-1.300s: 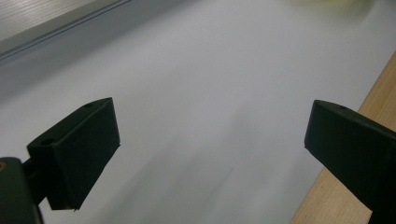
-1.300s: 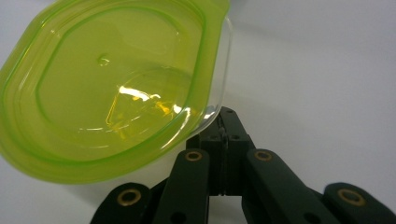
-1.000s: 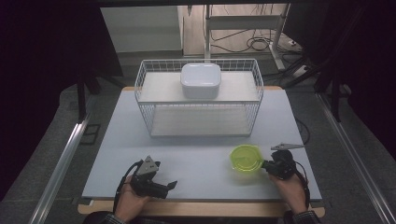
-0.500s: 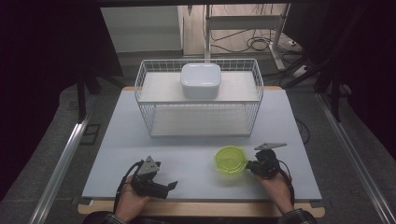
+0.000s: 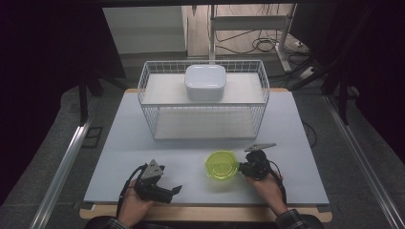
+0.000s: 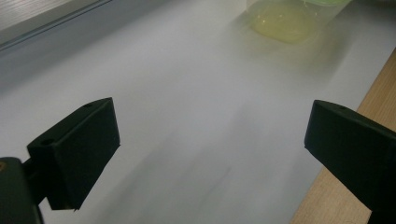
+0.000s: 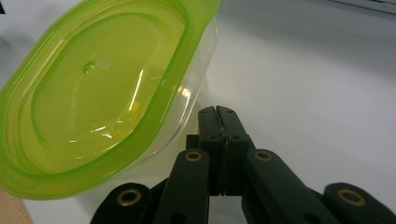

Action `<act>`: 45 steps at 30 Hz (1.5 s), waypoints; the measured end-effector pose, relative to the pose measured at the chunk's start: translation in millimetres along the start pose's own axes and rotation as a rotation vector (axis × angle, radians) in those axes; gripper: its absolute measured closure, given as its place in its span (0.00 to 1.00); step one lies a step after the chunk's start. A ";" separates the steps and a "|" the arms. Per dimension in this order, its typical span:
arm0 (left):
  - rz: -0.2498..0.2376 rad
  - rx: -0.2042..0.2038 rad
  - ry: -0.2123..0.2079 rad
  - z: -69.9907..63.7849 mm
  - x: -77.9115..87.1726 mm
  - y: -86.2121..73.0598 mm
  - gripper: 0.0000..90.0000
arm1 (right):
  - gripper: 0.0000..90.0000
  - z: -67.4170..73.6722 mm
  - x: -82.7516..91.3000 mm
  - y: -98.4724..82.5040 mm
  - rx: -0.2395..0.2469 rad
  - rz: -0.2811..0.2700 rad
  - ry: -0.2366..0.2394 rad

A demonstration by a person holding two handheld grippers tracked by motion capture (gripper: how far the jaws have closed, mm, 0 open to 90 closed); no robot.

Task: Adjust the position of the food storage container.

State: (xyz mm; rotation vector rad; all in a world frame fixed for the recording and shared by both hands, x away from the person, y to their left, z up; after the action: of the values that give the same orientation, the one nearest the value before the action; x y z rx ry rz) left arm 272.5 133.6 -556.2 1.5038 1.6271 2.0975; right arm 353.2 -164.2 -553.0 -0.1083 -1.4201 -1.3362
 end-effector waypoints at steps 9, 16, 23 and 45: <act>0.000 0.000 -0.001 0.0 0.3 -0.2 0.03 | 0.99 20.4 -15.0 4.4 0.014 0.018 0.054; -0.001 0.000 -0.002 0.0 0.6 -0.3 0.03 | 0.99 34.2 -27.6 7.6 0.041 0.031 0.077; -0.008 0.004 -0.007 1.0 2.4 -0.4 0.04 | 0.97 27.7 -21.1 9.2 0.061 0.016 0.042; -0.083 0.023 -0.039 4.2 12.0 3.6 0.06 | 0.41 11.6 25.9 1.6 0.163 -0.071 -0.061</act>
State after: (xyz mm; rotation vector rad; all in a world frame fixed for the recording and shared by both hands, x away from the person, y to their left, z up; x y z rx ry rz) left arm 271.1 141.9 -546.0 1.4472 1.6756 2.0013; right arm 337.5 -170.1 -530.0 0.0101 -1.5917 -1.2784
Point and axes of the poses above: each handheld gripper's, and its own axes: x roughly backward along the jaws, y roughly out of its top, z roughly to its left, the point moved 5 cm from there along -x, roughly forward along the jaws, and after that the axes turned 3 degrees about -x, right-handed, at the moved point
